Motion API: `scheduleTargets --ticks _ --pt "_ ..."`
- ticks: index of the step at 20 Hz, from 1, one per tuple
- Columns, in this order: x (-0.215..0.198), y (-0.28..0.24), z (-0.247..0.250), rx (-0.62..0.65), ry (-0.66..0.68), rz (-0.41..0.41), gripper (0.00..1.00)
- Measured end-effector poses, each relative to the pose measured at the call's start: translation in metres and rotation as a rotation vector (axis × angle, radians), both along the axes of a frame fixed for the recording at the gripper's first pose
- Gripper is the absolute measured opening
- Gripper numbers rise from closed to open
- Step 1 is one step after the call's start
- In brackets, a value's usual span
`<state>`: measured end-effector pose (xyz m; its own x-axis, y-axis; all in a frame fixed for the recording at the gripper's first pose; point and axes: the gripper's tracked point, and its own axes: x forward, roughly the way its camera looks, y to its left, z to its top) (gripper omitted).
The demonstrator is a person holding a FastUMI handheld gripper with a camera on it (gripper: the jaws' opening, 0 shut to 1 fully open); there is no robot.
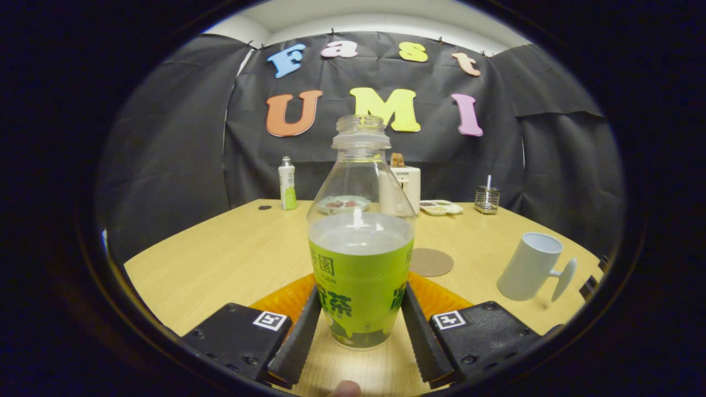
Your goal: Take the bottle from table, then pour the juice into the cup, finally place the bottle on the coaster
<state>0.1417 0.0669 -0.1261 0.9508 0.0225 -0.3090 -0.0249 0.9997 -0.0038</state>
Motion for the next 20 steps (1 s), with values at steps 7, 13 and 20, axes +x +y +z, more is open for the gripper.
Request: scheduleTargets --ticks 7,13,20 --pt "-0.011 0.002 0.033 0.112 -0.021 0.021 0.79" --pt "-0.013 0.000 0.054 0.339 -0.007 0.045 0.77" --pt "-0.002 -0.015 0.065 0.631 0.027 0.028 0.76"
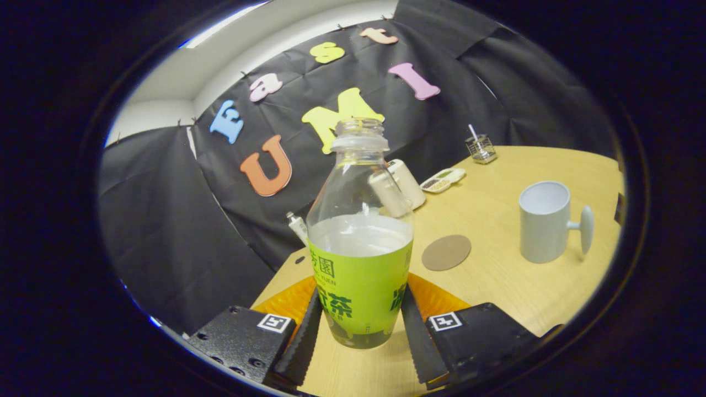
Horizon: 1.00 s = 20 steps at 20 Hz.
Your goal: Take the bottle from table, then pour the juice into the cup, finally place the bottle on the coaster
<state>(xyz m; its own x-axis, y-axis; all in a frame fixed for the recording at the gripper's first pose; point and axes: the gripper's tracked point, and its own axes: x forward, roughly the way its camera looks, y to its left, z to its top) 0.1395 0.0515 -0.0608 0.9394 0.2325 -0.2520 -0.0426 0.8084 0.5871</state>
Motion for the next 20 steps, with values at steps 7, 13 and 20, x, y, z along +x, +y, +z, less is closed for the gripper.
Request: scheduleTargets --ticks 7,13,20 --pt "0.012 -0.018 0.009 0.389 0.057 -0.001 0.76" --pt "0.015 -0.033 0.028 0.615 0.052 -0.027 0.76" --pt "0.027 -0.046 0.053 0.890 0.025 -0.078 0.75"
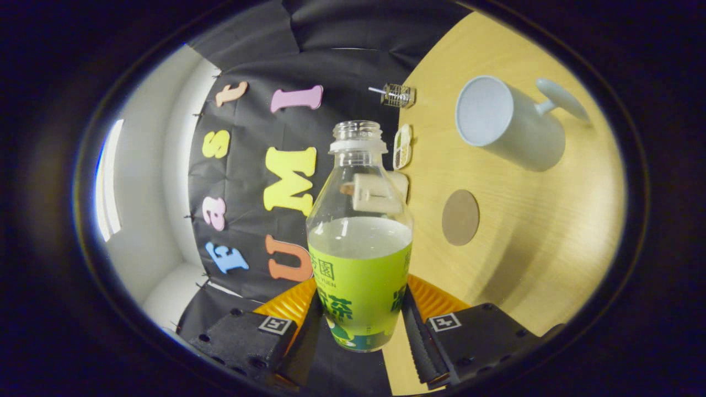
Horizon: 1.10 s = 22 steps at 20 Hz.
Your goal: Take the bottle from table, then pour the juice into the cup, finally place the bottle on the coaster
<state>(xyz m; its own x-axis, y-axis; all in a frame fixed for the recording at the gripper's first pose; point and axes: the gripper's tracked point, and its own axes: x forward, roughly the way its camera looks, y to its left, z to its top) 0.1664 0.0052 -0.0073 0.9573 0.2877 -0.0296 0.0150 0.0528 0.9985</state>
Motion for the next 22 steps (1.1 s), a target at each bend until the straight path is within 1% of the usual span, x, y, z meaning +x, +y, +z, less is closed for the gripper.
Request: scheduleTargets --ticks 4,11,17,22 --pt "0.003 -0.010 0.007 0.116 -0.015 -0.032 0.75" --pt "0.010 -0.023 0.010 0.250 0.006 -0.047 0.75" --pt "0.013 -0.033 0.019 0.338 0.000 -0.060 0.75" --pt "0.025 -0.033 0.022 0.386 -0.003 -0.061 0.75"
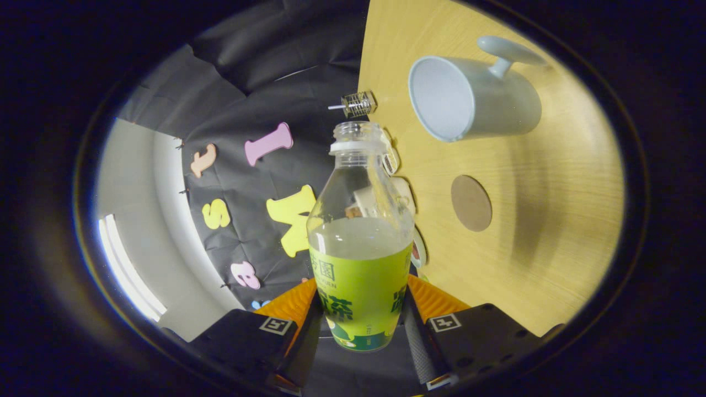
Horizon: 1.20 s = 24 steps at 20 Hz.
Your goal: Take the bottle from table, then pour the juice into the cup, finally place the bottle on the coaster
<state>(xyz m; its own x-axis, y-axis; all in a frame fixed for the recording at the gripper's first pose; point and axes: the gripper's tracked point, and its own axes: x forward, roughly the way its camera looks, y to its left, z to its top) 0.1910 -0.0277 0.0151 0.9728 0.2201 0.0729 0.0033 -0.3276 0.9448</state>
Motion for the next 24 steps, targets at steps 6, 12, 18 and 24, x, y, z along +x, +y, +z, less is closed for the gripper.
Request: scheduleTargets --ticks 6,12,18,24 --pt "0.007 0.002 0.007 0.045 -0.011 -0.008 0.75" --pt "0.008 0.000 0.009 0.098 0.000 -0.014 0.75" --pt "0.010 -0.004 0.012 0.127 0.000 -0.013 0.75" --pt "0.011 -0.002 0.018 0.166 0.008 -0.007 0.75"
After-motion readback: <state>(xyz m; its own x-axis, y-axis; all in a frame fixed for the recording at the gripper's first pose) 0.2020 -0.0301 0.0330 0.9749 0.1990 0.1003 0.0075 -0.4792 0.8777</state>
